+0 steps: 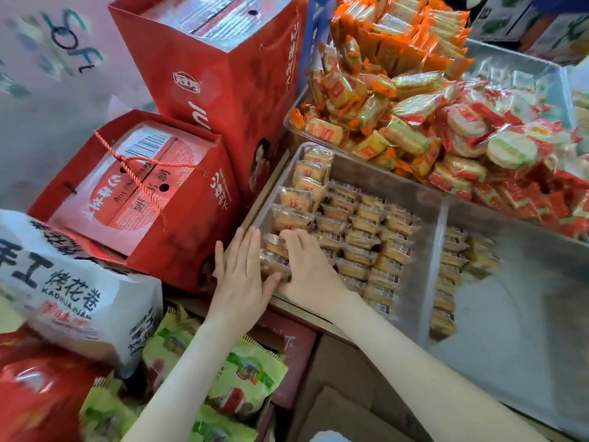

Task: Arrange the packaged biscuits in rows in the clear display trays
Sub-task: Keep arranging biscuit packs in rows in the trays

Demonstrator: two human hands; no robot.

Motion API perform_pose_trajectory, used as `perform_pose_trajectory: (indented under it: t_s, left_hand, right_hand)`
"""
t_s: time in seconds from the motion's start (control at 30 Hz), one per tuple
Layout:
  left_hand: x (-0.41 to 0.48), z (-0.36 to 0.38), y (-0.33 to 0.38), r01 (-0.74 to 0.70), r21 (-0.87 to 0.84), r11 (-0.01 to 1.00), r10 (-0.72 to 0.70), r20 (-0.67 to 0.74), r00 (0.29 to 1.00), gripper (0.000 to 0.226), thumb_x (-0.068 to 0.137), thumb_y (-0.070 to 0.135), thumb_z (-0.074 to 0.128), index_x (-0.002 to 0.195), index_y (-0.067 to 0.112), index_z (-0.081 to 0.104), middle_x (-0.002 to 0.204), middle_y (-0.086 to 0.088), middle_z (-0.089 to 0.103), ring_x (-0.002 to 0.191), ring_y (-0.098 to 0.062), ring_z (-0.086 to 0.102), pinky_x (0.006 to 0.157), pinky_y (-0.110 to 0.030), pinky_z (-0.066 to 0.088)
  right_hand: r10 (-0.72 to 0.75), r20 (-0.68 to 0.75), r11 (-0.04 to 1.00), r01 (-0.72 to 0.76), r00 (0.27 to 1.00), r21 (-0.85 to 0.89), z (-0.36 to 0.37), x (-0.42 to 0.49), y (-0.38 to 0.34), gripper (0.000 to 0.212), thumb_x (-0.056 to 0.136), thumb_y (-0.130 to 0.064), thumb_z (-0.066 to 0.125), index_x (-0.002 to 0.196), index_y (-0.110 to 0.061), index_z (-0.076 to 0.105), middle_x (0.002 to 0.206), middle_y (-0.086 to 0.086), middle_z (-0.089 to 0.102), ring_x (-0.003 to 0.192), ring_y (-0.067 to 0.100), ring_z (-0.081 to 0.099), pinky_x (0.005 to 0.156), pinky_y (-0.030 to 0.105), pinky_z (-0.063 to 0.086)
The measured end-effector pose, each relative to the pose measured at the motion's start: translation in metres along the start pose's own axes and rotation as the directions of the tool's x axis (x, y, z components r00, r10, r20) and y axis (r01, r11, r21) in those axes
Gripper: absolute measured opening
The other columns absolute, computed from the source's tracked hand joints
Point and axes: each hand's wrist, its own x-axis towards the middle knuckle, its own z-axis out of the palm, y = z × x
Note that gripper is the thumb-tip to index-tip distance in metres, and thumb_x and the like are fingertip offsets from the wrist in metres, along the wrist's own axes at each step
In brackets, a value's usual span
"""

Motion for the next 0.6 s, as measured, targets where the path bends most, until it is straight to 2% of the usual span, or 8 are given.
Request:
perform_pose_trajectory:
  t_s: [0.07,0.13,0.23,0.33,0.4,0.47,0.53,0.6]
  left_hand:
    - [0.000,-0.004,0.000,-0.025,-0.040,0.999,0.025,0.013,1.000,0.079,0.102,0.056,0.023,0.150,-0.006,0.018,0.156,-0.019,0.029,0.150,-0.025,0.012,0.121,-0.044,-0.009]
    - [0.002,-0.014,0.003,-0.068,-0.128,0.989,0.070,0.013,0.997,0.083,0.099,0.058,0.034,0.151,-0.004,0.015,0.159,-0.015,0.024,0.151,-0.021,0.007,0.122,-0.041,-0.010]
    - [0.007,-0.036,0.016,-0.164,-0.291,0.943,0.180,0.029,0.983,0.087,0.090,0.048,0.055,0.153,0.003,0.016,0.161,-0.007,0.018,0.152,-0.021,0.008,0.124,-0.036,0.002]
    - [0.012,-0.061,0.047,-0.125,-0.519,0.845,0.240,0.161,0.957,0.075,0.086,0.035,0.067,0.149,0.014,0.033,0.161,0.000,0.019,0.150,-0.015,0.016,0.120,-0.026,0.019]
    - [0.013,-0.076,0.075,0.004,-0.677,0.736,0.245,0.273,0.930,0.065,0.084,0.027,0.074,0.140,0.017,0.041,0.151,0.002,0.041,0.137,-0.009,0.041,0.109,-0.027,0.039]
    - [0.012,-0.088,0.108,0.134,-0.725,0.675,0.195,0.350,0.916,0.052,0.083,0.025,0.077,0.124,0.021,0.045,0.124,0.006,0.062,0.109,-0.004,0.061,0.089,-0.024,0.050]
    - [0.009,-0.093,0.142,0.235,-0.725,0.648,0.107,0.392,0.914,0.048,0.080,0.029,0.079,0.112,0.021,0.044,0.105,0.007,0.065,0.089,0.000,0.064,0.074,-0.017,0.049]
    - [0.003,-0.091,0.176,0.328,-0.738,0.590,0.026,0.423,0.906,0.048,0.078,0.034,0.080,0.108,0.021,0.044,0.101,0.007,0.065,0.081,0.006,0.062,0.067,-0.012,0.047]
  right_hand:
    - [0.015,0.058,0.993,-0.021,0.998,0.114,-0.007,-0.006,0.001,0.069,0.083,-0.016,0.069,0.141,-0.007,0.032,0.139,0.010,0.038,0.126,0.020,0.038,0.102,0.036,0.040]
    - [-0.054,0.020,0.986,0.050,0.998,0.162,-0.021,-0.016,0.004,0.067,0.082,-0.018,0.072,0.137,-0.010,0.034,0.136,0.008,0.040,0.122,0.009,0.034,0.102,0.029,0.037]
    - [-0.184,-0.081,0.969,0.195,0.980,0.155,-0.052,-0.036,0.008,0.059,0.081,-0.027,0.069,0.130,-0.021,0.035,0.130,0.004,0.042,0.124,0.009,0.036,0.106,0.027,0.036]
    - [-0.213,-0.112,0.944,0.234,0.971,0.234,-0.092,-0.068,0.008,0.066,0.079,-0.009,0.078,0.130,-0.023,0.038,0.132,0.000,0.039,0.131,0.000,0.033,0.104,0.018,0.036]
    - [-0.132,-0.093,0.921,0.157,0.987,0.355,-0.114,-0.094,0.010,0.072,0.077,-0.005,0.079,0.131,-0.030,0.038,0.139,-0.010,0.036,0.132,0.001,0.037,0.101,0.016,0.039]
    - [0.005,-0.110,0.837,0.056,0.994,0.544,-0.128,-0.122,0.009,0.079,0.078,0.002,0.077,0.133,-0.038,0.037,0.143,-0.017,0.035,0.129,0.004,0.045,0.096,0.020,0.046]
    - [0.198,-0.199,0.697,0.005,0.960,0.717,-0.133,-0.149,0.008,0.080,0.079,0.009,0.071,0.134,-0.036,0.034,0.141,-0.006,0.040,0.119,0.007,0.056,0.090,0.023,0.051]
    - [0.394,-0.280,0.626,-0.032,0.875,0.779,-0.135,-0.176,0.003,0.064,0.085,0.006,0.066,0.130,-0.030,0.039,0.129,0.000,0.050,0.105,0.006,0.063,0.083,0.024,0.054]
